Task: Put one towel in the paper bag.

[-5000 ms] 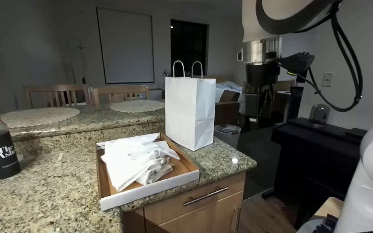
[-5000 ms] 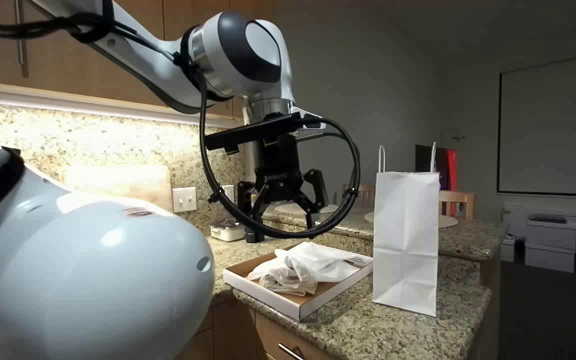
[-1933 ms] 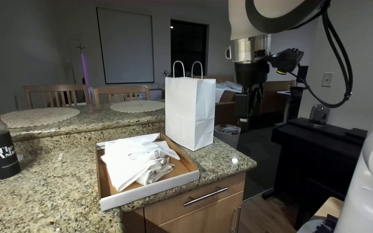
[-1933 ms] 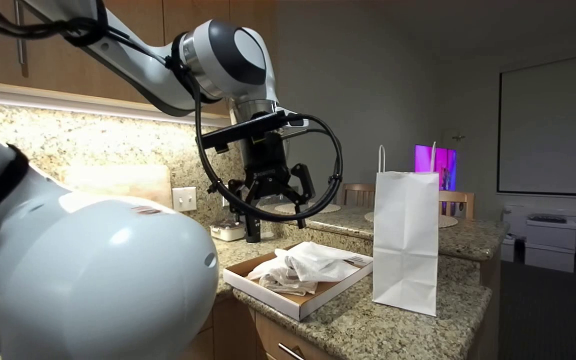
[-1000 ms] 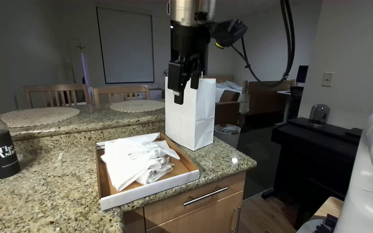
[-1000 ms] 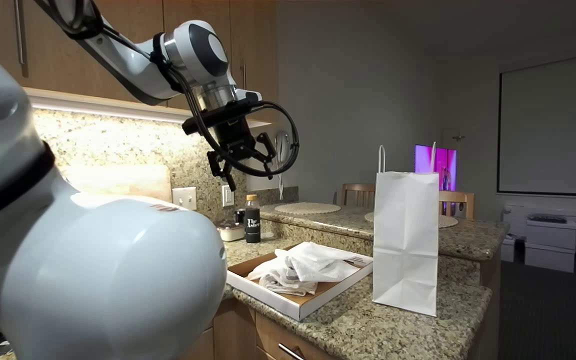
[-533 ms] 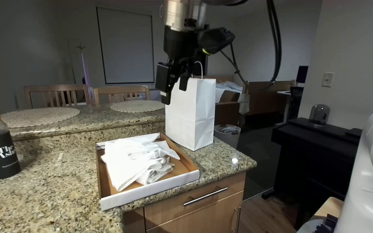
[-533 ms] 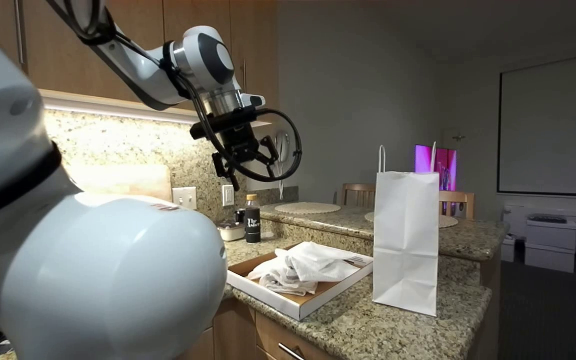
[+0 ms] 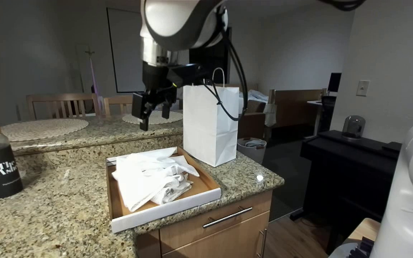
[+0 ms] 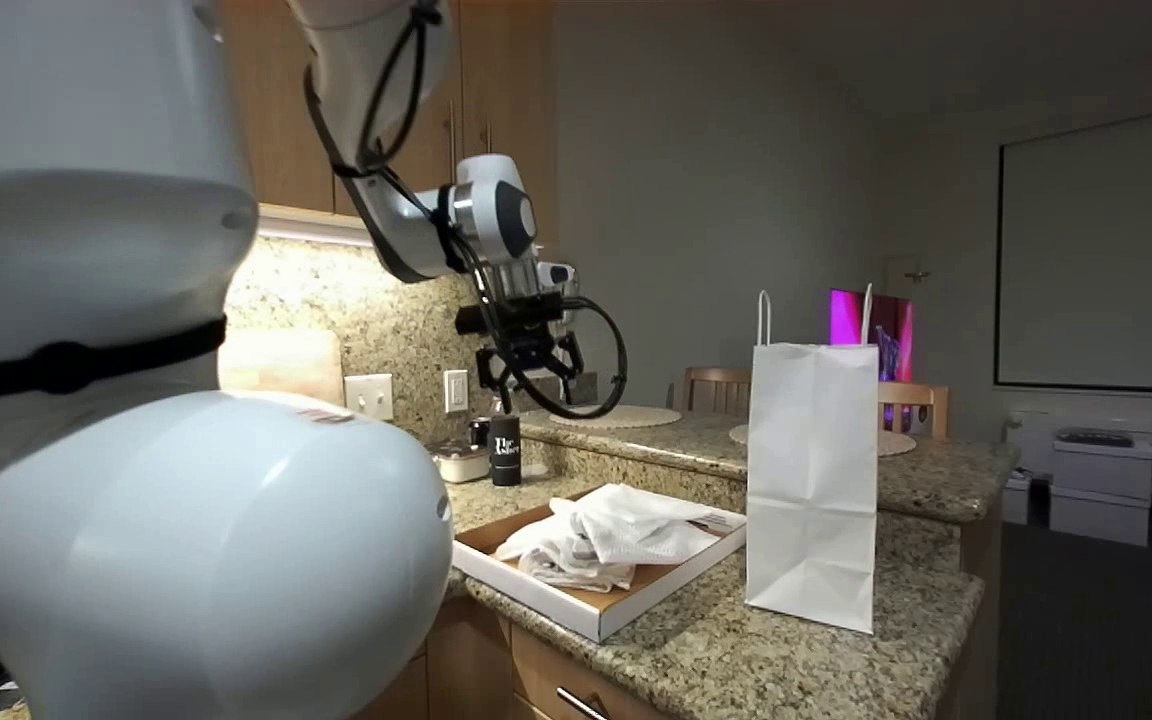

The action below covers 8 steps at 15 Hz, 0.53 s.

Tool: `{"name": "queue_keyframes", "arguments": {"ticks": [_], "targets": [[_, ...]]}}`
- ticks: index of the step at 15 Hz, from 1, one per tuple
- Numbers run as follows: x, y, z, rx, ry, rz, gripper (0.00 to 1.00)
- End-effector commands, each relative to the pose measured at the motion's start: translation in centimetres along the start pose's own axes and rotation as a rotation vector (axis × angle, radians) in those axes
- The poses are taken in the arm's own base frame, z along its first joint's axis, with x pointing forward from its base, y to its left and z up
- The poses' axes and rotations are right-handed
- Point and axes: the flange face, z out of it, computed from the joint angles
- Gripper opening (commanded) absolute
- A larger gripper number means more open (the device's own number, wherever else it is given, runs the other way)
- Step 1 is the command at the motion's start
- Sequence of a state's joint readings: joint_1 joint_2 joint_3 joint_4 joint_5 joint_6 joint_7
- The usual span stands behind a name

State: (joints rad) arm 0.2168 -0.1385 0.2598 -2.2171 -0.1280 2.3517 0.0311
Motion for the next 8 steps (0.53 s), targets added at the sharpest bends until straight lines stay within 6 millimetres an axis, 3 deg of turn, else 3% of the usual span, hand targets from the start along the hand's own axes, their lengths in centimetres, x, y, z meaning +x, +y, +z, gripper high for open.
{"name": "queue_keyframes", "arguments": {"ticks": [1,5,8], "targets": [[4.1,0.8,7.6,0.012,-0.114,0.023,1.0],[6.8,0.7,13.7,0.006,-0.112,0.005,1.0],[8.3,0.4,16.8,-0.031,-0.106,-0.002,1.0]]}}
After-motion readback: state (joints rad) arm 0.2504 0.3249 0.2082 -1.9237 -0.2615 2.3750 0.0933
